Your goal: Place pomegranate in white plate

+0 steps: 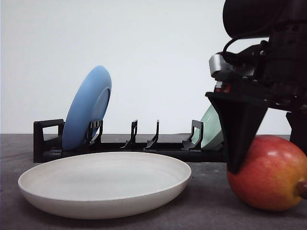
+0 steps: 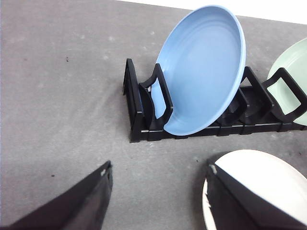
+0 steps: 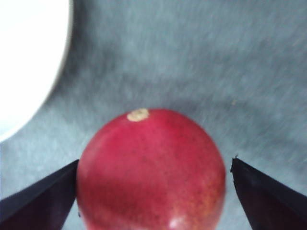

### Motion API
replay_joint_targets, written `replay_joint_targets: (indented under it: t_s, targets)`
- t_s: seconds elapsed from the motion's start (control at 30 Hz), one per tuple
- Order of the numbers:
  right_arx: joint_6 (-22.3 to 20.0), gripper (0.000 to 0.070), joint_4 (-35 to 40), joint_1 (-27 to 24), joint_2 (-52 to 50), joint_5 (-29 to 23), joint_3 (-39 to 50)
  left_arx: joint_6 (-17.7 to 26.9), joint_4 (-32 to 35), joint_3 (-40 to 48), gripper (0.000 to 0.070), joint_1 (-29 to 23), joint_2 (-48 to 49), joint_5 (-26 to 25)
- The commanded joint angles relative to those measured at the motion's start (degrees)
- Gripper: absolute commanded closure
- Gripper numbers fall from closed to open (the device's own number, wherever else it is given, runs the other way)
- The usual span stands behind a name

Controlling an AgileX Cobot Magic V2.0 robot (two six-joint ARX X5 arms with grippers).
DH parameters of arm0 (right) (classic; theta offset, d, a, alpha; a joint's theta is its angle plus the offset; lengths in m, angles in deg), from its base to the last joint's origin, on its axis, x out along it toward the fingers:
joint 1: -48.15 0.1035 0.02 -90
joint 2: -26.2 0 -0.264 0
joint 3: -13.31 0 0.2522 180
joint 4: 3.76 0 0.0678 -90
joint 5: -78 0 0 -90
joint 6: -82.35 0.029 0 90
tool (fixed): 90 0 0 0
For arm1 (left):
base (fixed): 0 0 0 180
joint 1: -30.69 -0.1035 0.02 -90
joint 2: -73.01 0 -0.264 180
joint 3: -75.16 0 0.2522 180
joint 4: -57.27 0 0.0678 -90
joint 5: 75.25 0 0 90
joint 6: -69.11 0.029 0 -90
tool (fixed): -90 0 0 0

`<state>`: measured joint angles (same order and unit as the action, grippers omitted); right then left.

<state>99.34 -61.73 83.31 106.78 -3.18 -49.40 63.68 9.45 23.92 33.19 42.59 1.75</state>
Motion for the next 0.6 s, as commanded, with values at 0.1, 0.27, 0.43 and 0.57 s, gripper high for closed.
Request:
replay_joint_targets:
  t_s: [0.1,0.27,0.43,0.57]
  targets:
    - [0.63,0.0197,-0.91,0.39,1.42,0.35,-0.94,0.0,0.7,-0.26,0.034,0.02,-0.28,-0.11]
    - [0.5,0.021,-1.6,0.5,1.42,1.36,-1.69,0.0,0.7,-0.26,0.034,0.02,-0.28,-0.11]
    - [-2.76,0.0209,-4.35,1.21,1.42,3.24,-6.69,0.0,0.7,-0.28,0.0341,0.02,-0.28,-0.11]
    - [-5.28,0.0209,-4.95,3.61,2.39,3.19,-11.71,0.0,0.7,-0.26,0.0341,0.02,-0.34,-0.11]
